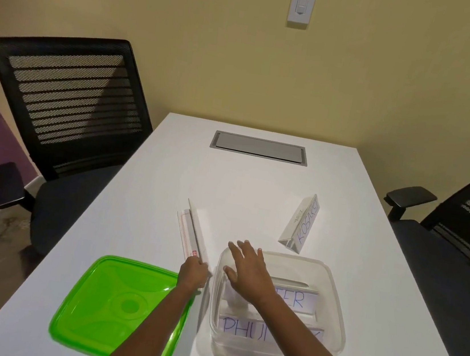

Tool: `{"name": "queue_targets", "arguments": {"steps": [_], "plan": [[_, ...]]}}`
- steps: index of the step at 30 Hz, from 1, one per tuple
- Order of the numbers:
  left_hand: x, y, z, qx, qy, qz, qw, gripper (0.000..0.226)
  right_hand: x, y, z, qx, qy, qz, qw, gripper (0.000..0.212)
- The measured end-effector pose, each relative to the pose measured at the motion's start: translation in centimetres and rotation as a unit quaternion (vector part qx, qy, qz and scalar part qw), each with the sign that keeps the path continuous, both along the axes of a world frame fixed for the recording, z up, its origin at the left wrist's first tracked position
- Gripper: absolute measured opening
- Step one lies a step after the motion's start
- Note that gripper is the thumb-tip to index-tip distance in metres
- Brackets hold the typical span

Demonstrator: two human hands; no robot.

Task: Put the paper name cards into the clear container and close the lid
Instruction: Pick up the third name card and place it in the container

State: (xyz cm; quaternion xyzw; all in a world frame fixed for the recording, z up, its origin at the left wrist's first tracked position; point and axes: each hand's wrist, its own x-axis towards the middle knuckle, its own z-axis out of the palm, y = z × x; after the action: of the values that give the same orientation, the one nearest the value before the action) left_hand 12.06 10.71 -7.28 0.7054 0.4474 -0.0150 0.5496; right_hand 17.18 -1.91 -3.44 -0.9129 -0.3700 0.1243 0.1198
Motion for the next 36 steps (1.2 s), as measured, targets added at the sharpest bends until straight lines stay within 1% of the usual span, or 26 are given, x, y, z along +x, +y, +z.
{"name": "queue_targets", "arguments": {"steps": [4, 7, 11, 13, 16, 19, 22, 25, 27, 29, 30, 34, 36], "plan": [[0.0, -0.1, 1.0, -0.027, -0.015, 0.041, 0.999, 0.041, 0.2, 0.0, 0.8, 0.027, 0.061, -0.007, 0.998, 0.057], [-0.4, -0.2, 2.0, -0.054, -0.048, 0.047, 0.996, 0.036, 0.0, -0.2, 1.5, 0.069, 0.122, -0.029, 0.99, 0.055], [-1.0, -0.7, 3.9, -0.103, -0.118, 0.073, 0.985, 0.03, -0.7, -0.6, 2.4, 0.106, 0.135, -0.032, 0.985, 0.052], [-1.4, -1.0, 4.5, -0.087, -0.138, 0.079, 0.983, 0.033, -1.1, -0.8, 3.1, 0.138, 0.147, -0.043, 0.979, 0.05], [-2.2, -1.3, 5.5, -0.03, -0.163, 0.074, 0.983, 0.026, -1.6, -1.1, 4.4, 0.195, 0.178, -0.079, 0.961, 0.048], [-3.0, -1.7, 6.8, 0.005, -0.201, 0.054, 0.978, 0.023, -2.0, -1.5, 5.8, 0.233, 0.206, -0.108, 0.944, 0.047], [-3.6, -2.8, 8.6, -0.003, -0.236, 0.02, 0.971, 0.022, -2.4, -2.0, 7.1, 0.259, 0.233, -0.127, 0.929, 0.049], [-4.3, -4.3, 10.2, -0.044, -0.257, -0.012, 0.965, 0.027, -2.7, -2.5, 8.0, 0.276, 0.266, -0.148, 0.912, 0.051], [-4.9, -5.4, 11.0, -0.086, -0.264, -0.039, 0.96, 0.027, -2.8, -2.9, 8.5, 0.308, 0.313, -0.173, 0.882, 0.051], [-5.5, -6.4, 11.5, -0.126, -0.266, -0.069, 0.953, 0.025, -2.9, -3.5, 8.8, 0.346, 0.364, -0.188, 0.844, 0.044], [-5.8, -6.9, 11.7, -0.141, -0.266, -0.087, 0.95, 0.024, -3.0, -3.9, 8.9, 0.357, 0.382, -0.19, 0.831, 0.038], [-6.6, -8.5, 11.9, -0.145, -0.249, -0.166, 0.943, 0.017, -3.0, -6.0, 9.3, 0.392, 0.414, -0.178, 0.802, 0.02], [-6.9, -8.9, 12.0, -0.147, -0.242, -0.195, 0.939, 0.014, -3.0, -7.2, 9.4, 0.403, 0.417, -0.179, 0.795, 0.018]]}}
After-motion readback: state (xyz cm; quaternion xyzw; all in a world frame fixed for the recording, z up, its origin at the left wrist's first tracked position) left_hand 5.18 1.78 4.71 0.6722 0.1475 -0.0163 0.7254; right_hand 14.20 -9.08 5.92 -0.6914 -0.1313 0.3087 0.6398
